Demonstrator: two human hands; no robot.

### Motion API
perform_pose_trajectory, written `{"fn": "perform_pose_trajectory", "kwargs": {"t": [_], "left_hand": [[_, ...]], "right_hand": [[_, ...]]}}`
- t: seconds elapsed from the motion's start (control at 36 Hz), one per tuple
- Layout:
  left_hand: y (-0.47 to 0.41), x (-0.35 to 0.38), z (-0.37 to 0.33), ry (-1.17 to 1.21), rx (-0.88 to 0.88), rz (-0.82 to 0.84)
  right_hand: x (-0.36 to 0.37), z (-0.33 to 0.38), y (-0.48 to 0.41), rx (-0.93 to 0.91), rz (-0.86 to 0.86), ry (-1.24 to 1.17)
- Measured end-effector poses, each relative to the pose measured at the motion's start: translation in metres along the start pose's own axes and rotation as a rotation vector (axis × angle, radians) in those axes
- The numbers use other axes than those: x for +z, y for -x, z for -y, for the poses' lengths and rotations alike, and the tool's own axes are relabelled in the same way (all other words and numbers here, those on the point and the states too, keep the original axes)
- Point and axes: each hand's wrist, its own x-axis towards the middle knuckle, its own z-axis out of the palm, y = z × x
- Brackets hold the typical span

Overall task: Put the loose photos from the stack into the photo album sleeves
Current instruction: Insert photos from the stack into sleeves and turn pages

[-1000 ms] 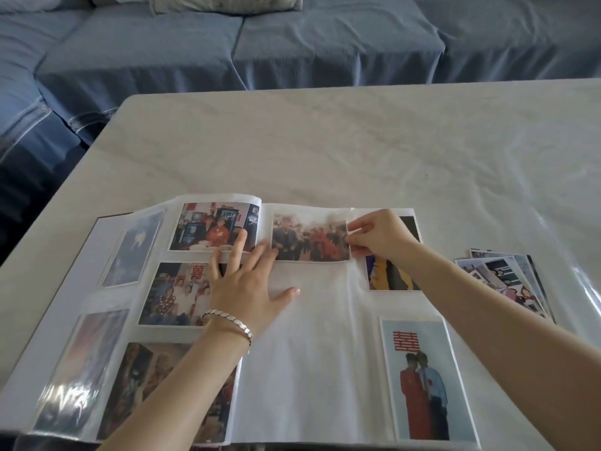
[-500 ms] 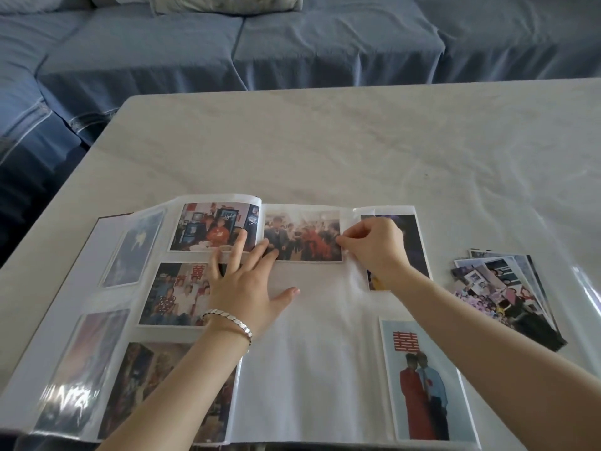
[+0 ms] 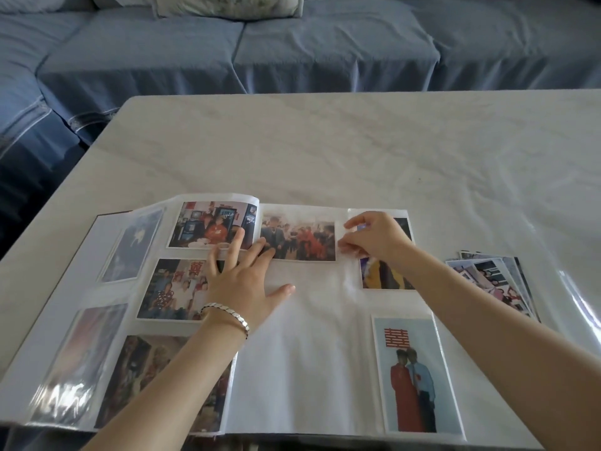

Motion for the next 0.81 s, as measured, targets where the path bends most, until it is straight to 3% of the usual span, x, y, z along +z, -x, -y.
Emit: {"fn": "perform_pose_trajectory", "kwargs": {"t": [0.08, 0.17, 0.25, 0.36, 0.5, 0.61, 0.69, 0.81], "left_hand": [[0.0, 0.0, 0.0, -0.021, 0.0, 0.01], [-0.001, 0.001, 0.001, -0.052, -0.004, 0.024], [-0.001, 0.002, 0.0, -0.051, -0.005, 0.011], [-0.001, 0.002, 0.0, -0.062, -0.004, 0.005], [0.0, 0.0, -0.001, -0.06, -0.006, 0.009], [0.0, 0.0, -0.002, -0.056, -0.003, -0.007], [-0.001, 0.002, -0.001, -0.054, -0.001, -0.018], [-0.001, 0.003, 0.0, -0.047, 0.0, -0.032]], "right_hand": [[-0.012, -0.007, 0.015, -0.126, -0.081, 0.016], [-0.03, -0.019, 0.044, -0.296, -0.198, 0.22], [-0.054, -0.043, 0.073, -0.337, -0.262, 0.407], [-0.082, -0.082, 0.097, -0.237, -0.347, 0.634], [-0.099, -0.116, 0.107, -0.062, -0.18, 0.906], [-0.096, -0.127, 0.108, -0.06, -0.164, 1.081], [-0.09, -0.127, 0.11, -0.14, -0.204, 1.081], [-0.095, -0.119, 0.113, -0.06, -0.23, 0.962]]}}
